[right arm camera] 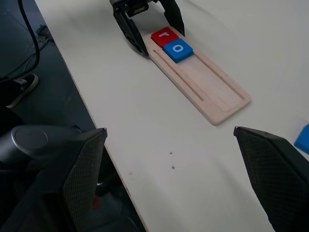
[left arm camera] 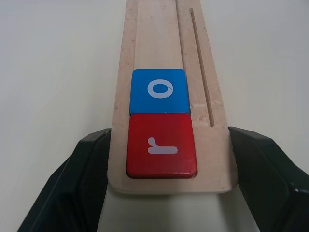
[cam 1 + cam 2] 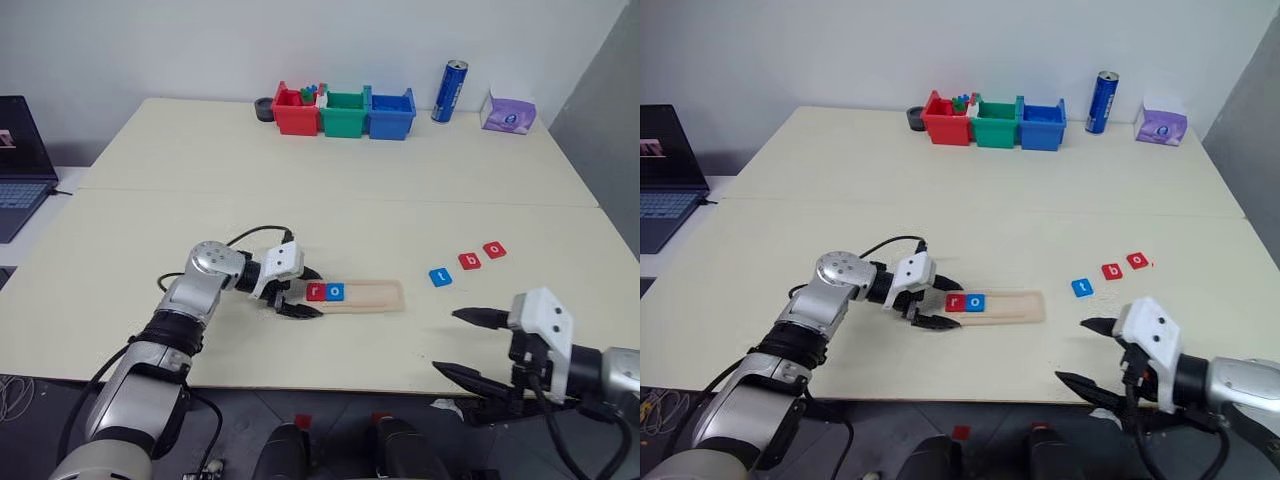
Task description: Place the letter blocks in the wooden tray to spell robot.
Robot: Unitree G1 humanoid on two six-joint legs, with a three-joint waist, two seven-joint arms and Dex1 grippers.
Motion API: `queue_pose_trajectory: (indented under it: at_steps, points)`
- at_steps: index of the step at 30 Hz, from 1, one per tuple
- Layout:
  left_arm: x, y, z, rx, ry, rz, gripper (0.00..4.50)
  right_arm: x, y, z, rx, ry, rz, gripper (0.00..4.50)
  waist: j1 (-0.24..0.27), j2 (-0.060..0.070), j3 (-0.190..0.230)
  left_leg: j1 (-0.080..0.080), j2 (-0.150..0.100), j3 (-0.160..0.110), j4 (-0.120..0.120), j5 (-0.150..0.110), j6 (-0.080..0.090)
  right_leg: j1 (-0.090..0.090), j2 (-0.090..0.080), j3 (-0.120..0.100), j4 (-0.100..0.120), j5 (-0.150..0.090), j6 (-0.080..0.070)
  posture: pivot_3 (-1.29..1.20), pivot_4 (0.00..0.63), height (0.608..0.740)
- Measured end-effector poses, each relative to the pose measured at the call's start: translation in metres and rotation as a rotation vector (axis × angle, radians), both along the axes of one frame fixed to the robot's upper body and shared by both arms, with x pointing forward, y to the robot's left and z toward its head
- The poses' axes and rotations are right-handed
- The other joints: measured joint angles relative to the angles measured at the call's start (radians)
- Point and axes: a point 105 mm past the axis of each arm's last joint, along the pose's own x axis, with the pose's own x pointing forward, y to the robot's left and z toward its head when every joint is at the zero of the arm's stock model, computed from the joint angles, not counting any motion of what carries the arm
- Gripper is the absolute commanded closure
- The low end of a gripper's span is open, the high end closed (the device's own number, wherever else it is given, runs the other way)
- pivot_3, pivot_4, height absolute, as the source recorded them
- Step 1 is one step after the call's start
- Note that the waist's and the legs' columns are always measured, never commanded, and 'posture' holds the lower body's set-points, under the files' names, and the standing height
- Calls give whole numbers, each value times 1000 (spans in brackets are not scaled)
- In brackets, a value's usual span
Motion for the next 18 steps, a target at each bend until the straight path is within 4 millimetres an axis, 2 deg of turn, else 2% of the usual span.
queue_pose_trajectory:
  at_steps: [8, 18]
  points:
    - [-7, -18, -4, -2, 8, -71, 1120, -6, -8, -7, -23, 22, -47, 0, -3, 0, 0, 1, 0, 0, 0, 0, 0, 0, 1, 1, 0, 0, 0, 0, 150, 740]
    - [-9, -32, -3, -1, -2, -43, 1120, -6, -9, -8, -23, 8, -59, 0, -4, 0, 0, 1, 0, 0, 0, 0, 0, 0, 1, 1, 0, 0, 0, 0, 150, 740]
